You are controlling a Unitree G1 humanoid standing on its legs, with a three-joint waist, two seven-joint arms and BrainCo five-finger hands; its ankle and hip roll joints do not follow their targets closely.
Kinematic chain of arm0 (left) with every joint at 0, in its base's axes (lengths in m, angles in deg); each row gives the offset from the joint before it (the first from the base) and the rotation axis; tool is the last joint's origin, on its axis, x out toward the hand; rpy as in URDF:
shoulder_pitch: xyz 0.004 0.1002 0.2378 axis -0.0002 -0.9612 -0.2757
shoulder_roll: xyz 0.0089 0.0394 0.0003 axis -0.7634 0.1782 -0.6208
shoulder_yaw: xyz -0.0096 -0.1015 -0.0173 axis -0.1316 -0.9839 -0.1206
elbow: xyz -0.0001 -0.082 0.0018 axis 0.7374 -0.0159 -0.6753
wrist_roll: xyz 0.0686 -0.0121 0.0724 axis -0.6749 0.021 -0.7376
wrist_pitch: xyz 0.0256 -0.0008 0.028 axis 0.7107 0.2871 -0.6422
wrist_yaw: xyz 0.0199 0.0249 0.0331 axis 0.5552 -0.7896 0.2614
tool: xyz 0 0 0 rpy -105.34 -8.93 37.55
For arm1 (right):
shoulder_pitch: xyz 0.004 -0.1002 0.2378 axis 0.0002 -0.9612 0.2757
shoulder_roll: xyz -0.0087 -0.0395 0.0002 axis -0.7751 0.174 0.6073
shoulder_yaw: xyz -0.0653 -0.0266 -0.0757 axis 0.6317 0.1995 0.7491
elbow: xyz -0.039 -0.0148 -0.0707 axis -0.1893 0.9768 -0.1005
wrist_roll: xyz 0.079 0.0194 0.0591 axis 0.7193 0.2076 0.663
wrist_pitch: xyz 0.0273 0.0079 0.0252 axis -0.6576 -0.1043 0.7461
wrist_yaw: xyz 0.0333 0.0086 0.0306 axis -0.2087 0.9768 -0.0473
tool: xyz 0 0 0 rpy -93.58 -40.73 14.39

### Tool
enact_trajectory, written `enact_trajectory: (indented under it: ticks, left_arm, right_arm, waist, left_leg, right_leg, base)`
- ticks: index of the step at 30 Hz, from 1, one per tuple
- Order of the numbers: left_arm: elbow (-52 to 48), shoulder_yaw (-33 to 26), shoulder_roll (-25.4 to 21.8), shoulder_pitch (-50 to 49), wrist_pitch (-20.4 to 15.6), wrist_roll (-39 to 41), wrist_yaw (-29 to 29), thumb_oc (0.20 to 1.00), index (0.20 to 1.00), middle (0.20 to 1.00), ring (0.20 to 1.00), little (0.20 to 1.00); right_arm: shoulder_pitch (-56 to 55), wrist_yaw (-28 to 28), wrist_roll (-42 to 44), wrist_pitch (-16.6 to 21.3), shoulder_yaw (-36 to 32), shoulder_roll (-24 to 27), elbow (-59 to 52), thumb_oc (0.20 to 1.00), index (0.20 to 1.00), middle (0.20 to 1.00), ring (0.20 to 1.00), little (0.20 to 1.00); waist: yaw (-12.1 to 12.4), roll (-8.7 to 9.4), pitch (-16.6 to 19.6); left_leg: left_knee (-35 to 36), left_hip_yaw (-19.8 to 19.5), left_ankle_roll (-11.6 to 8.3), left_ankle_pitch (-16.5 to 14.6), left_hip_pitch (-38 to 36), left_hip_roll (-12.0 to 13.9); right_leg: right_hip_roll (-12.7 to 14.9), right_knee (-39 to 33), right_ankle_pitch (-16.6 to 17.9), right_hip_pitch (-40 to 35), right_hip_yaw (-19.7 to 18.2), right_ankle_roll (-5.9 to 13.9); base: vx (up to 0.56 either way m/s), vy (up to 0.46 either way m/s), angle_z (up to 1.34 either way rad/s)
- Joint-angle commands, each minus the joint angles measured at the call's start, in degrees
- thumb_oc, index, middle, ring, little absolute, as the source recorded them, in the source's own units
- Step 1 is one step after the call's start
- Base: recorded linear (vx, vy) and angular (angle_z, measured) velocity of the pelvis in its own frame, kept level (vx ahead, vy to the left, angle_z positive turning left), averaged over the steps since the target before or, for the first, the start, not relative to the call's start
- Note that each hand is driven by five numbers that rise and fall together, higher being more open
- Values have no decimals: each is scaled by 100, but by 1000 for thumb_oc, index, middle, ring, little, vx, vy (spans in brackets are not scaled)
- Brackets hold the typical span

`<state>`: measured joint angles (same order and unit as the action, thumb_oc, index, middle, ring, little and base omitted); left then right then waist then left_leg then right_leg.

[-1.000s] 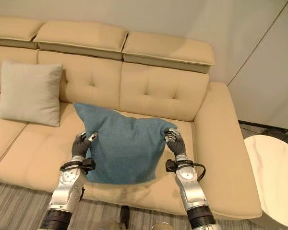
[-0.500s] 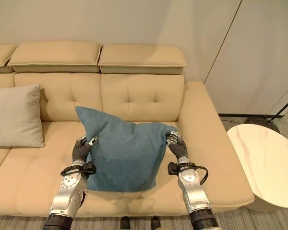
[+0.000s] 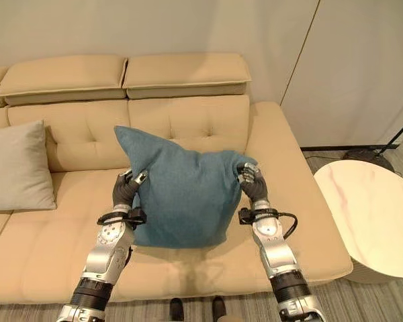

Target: Pick up all the scattered cushions and arrange them neatly on the sofa.

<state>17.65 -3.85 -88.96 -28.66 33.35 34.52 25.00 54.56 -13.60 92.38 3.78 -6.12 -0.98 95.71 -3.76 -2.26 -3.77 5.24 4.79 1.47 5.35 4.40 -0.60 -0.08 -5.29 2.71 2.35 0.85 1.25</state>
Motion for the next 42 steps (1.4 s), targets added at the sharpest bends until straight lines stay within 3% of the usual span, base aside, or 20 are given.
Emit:
enact_trajectory:
  ticks: [1,7,17,27,33,42]
  left_arm:
    - [116,583,98,1408,-754,259,-40,200,200,200,200,200]
    - [748,739,-280,2863,-975,393,-388,200,200,200,200,200]
    - [1889,809,-803,5230,-1219,804,-724,200,200,200,200,200]
    - [2569,866,-1167,6624,-1549,1186,-968,200,200,200,200,200]
    - [2631,940,-1342,7056,-1660,1199,-1079,200,200,200,200,200]
    - [3179,1281,-1973,7485,-1399,933,-1034,200,200,200,200,200]
  right_arm:
    - [1016,-212,-63,477,420,-470,-235,200,200,200,200,200]
    - [2575,-717,28,479,703,-332,213,200,200,200,200,200]
    - [4894,-1367,197,553,934,-238,1015,200,200,200,200,200]
    - [6930,-1683,273,677,1681,142,1617,200,200,200,200,200]
    - [7518,-1736,354,758,1967,214,1735,200,200,200,200,200]
    - [7528,-1658,469,774,2007,411,1833,200,200,200,200,200]
  waist:
    - [-21,293,-252]
    - [-57,312,-703]
    - [-130,281,-1330]
    - [-134,416,-1481]
    - [-108,448,-1664]
    - [-76,461,-2137]
  left_leg:
    - [-24,-174,-283,-711,-237,-34]
    - [-24,-133,-308,-431,558,-67]
    - [-60,-171,-380,-211,1287,-25]
    - [-24,-109,-432,-81,1725,2]
    - [-24,-173,-458,-101,1679,-8]
    - [-24,-237,-482,-21,1719,-21]
  right_leg:
    - [1,29,173,51,-271,225]
    - [-12,71,445,844,-341,136]
    - [85,234,544,1549,-287,130]
    - [53,29,792,1985,-327,185]
    - [23,29,745,1947,-275,198]
    - [62,29,794,1942,-191,216]
  base:
    - [-137,-13,17]
    - [-147,-4,-1]
    - [-47,-14,0]
    - [-6,0,-10]
    - [18,-5,-3]
    - [-30,-6,2]
